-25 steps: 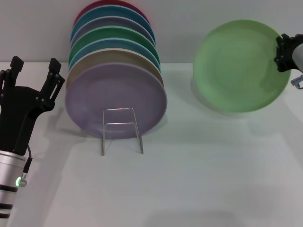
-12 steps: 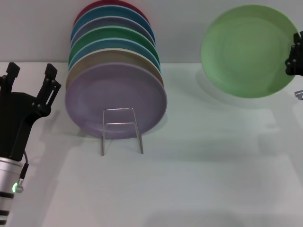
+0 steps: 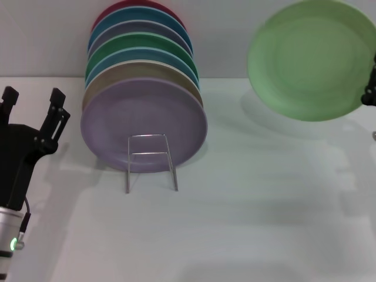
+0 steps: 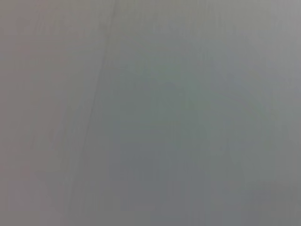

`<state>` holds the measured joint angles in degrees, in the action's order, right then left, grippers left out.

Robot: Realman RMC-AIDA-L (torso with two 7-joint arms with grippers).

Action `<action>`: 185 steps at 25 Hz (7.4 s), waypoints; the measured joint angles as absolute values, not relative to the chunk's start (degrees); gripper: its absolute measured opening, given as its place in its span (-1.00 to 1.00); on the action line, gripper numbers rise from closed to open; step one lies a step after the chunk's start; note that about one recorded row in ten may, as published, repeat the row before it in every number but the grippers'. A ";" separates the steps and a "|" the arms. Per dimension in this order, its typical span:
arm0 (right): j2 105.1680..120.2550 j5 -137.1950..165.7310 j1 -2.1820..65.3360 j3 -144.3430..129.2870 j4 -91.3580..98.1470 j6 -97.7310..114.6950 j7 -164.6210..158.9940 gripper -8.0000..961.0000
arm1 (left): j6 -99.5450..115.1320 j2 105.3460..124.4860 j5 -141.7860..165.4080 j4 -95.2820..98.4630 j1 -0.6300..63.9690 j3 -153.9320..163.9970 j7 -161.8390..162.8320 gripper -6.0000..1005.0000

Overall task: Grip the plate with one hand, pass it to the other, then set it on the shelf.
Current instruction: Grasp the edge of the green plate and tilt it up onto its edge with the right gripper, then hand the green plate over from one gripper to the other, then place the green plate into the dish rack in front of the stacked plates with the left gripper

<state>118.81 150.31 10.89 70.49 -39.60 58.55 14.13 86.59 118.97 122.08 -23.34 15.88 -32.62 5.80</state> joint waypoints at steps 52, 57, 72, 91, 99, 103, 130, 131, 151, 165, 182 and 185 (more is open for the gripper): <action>119.88 121.92 3.54 17.18 -36.76 89.59 41.50 -0.94 | 83.53 119.09 121.87 -28.66 13.96 -10.87 -4.81 0.57; 119.88 121.69 4.17 16.55 -36.76 88.71 42.29 -0.94 | 81.45 119.09 121.77 -28.97 14.37 -10.90 -4.83 0.57; 119.88 121.54 4.88 14.20 -37.20 87.22 43.08 -0.94 | 79.80 119.09 121.74 -29.62 14.79 -11.17 -4.84 0.56; 119.70 121.55 4.60 13.62 -37.27 87.19 43.31 -0.94 | 79.71 119.09 121.83 -29.15 14.72 -10.98 -4.83 -0.13; 119.70 121.55 4.65 13.37 -37.27 87.15 44.37 -0.94 | 78.65 119.09 121.92 -29.21 15.25 -11.16 -4.83 -0.34; 119.70 121.55 4.66 13.20 -37.27 87.14 44.39 -0.94 | 78.45 119.09 121.98 -29.25 15.37 -11.16 -4.83 -0.38; 119.70 121.28 4.57 13.07 -36.98 87.16 44.39 -0.94 | 78.39 119.09 122.07 -29.10 15.58 -11.11 -4.83 -0.79; 119.70 121.27 4.57 13.07 -36.97 87.16 44.38 -0.94 | 78.38 119.07 122.01 -29.18 15.79 -11.09 -4.71 -0.84; 119.71 121.20 5.04 12.95 -36.90 87.07 44.18 -0.91 | 77.87 119.09 121.75 -29.62 15.96 -11.17 -4.84 -0.91; 119.48 121.79 6.96 12.68 -35.22 88.58 39.47 -0.61 | 81.11 119.12 121.94 -29.27 15.15 -11.36 -7.28 -0.92; 119.58 122.82 7.12 5.87 -29.24 97.63 34.07 -0.21 | 96.15 118.59 121.92 -25.98 13.91 -20.20 -9.11 -0.92; 119.58 121.25 7.35 6.03 -27.99 96.15 33.90 -0.21 | 98.37 118.56 122.04 -23.30 14.65 -22.19 -9.16 -0.92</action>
